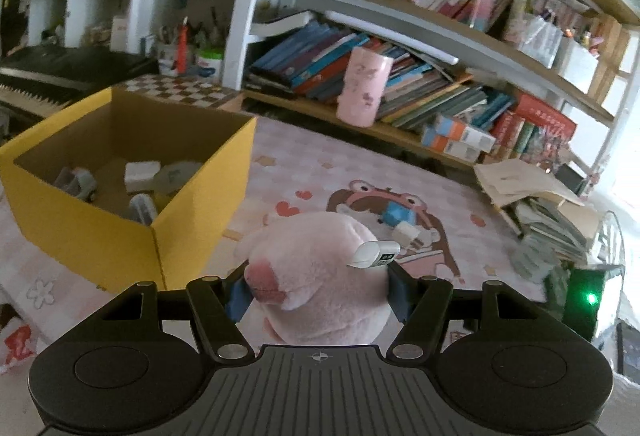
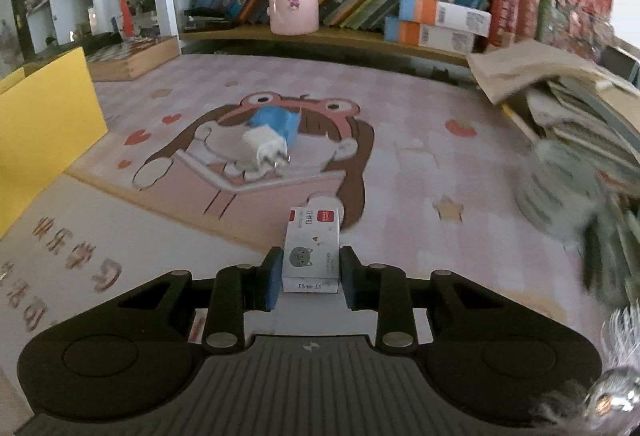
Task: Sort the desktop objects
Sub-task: 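Lift and carry the plush pig and card box toward the yellow box with both tools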
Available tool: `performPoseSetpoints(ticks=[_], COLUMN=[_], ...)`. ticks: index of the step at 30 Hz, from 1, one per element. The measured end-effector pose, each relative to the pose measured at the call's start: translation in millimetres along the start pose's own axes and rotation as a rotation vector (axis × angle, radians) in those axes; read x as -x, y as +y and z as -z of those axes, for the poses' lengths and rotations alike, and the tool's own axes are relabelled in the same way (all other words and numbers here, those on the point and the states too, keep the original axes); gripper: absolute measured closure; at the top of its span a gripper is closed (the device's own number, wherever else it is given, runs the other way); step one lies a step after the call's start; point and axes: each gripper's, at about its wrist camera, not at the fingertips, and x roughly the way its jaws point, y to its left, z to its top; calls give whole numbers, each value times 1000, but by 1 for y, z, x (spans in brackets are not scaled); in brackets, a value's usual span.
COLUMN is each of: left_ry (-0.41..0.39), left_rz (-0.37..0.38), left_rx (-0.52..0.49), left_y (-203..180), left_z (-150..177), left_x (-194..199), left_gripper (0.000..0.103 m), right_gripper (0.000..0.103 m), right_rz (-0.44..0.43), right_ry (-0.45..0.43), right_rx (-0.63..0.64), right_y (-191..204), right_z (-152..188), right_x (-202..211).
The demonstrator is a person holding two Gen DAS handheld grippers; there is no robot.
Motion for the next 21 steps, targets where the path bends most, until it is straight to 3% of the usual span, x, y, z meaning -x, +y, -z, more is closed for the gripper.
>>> performPoseSetpoints(ticks=[10,21], left_ry=[9,0], left_rz=[78,221], left_rx=[-25,-41], left_y=[-6,2], left_z=[8,6], left_x=[6,16], left_gripper=[37,37], right_gripper=[76,76], right_rz=[-3,29], right_ry=[-41,-104], right_rx=[-44,-139], right_y=[3,14], right_z=[10,8], right_x=[53,119])
